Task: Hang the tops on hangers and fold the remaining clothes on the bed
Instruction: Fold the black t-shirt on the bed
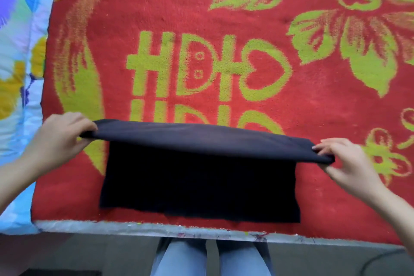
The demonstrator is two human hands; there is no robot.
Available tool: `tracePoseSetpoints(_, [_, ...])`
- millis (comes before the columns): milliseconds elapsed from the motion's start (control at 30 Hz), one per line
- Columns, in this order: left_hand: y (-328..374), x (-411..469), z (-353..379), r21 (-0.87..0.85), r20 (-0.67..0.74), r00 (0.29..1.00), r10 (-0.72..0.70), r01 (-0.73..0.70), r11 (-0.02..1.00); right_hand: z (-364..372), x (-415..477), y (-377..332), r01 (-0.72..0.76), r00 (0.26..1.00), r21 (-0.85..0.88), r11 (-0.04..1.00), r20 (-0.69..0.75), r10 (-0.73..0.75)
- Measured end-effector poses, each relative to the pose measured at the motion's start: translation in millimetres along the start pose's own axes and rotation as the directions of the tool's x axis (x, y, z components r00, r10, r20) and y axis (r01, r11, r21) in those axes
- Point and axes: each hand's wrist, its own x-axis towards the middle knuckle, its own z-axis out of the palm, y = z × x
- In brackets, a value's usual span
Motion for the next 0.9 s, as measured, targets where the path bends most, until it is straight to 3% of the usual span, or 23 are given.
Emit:
tracePoseSetpoints(167, [24, -64, 34, 0.119, 0.087, 0.995, 0.055, -0.065, 0.991, 36, -65, -8, 0.286, 0.956, -0.265, 0.921, 0.006, -0.295])
tracePoseSetpoints(233, [34, -84, 48, 0.145, 0.129, 0.99, 0.055, -0.074, 0.987, 54, -83, -10, 0.347, 0.937, -0.313, 0.884, 0.071, -0.342])
tracePoseSetpoints(333, [53, -105, 72, 0.227, 0.279, 0.96, -0.02, -0.045, 0.973, 84, -103, -6, 0.324, 0.928, -0.37, 0.871, 0.306, -0.215])
tracePoseSetpoints(400, [66, -102, 81, 0.328, 0.501, 0.836, -0.225, 0.057, 0.943, 101, -108, -1, 0.232, 0.87, -0.374, 0.898, 0.492, -0.02])
tracePoseSetpoints(433, [71, -98, 83, 0.416, 0.542, 0.763, -0.353, 0.122, 0.901, 106, -108, -1, 0.228, 0.861, -0.397, 0.889, 0.508, 0.006])
tracePoseSetpoints(467, [79, -92, 81, 0.474, 0.535, 0.712, -0.455, 0.193, 0.859, 108, -104, -4, 0.228, 0.88, -0.417, 0.88, 0.474, -0.004])
tracePoseSetpoints(500, [86, -85, 80, 0.462, 0.494, 0.716, -0.493, 0.264, 0.846, 106, -98, -8, 0.208, 0.911, -0.426, 0.88, 0.412, -0.015])
tracePoseSetpoints(567, [90, -78, 86, 0.311, 0.341, 0.827, -0.447, 0.349, 0.884, 107, -86, -17, 0.104, 0.97, -0.405, 0.908, 0.245, -0.002])
tracePoseSetpoints(633, [94, -70, 93, 0.295, 0.164, 0.888, -0.429, 0.371, 0.88, 114, -73, -28, -0.007, 0.995, -0.384, 0.924, 0.086, 0.044])
tracePoseSetpoints(700, [99, -56, 102, 0.295, 0.235, 0.879, -0.414, 0.341, 0.893, 124, -62, -37, -0.025, 0.997, -0.372, 0.928, 0.059, 0.051])
tracePoseSetpoints(767, [93, -46, 105, 0.305, 0.319, 0.811, -0.49, 0.402, 0.863, 128, -48, -35, -0.082, 0.988, -0.36, 0.929, 0.09, 0.122])
tracePoseSetpoints(800, [84, -45, 108, 0.312, 0.354, 0.73, -0.585, 0.497, 0.81, 125, -44, -32, -0.228, 0.964, -0.331, 0.916, 0.056, 0.26])
tracePoseSetpoints(833, [74, -44, 107, 0.32, 0.398, 0.605, -0.69, 0.613, 0.722, 121, -42, -26, -0.454, 0.886, -0.241, 0.858, -0.018, 0.464])
tracePoseSetpoints(900, [61, -47, 103, 0.256, 0.434, 0.367, -0.823, 0.826, 0.503, 114, -49, -10, -0.869, 0.493, -0.053, 0.491, -0.036, 0.869])
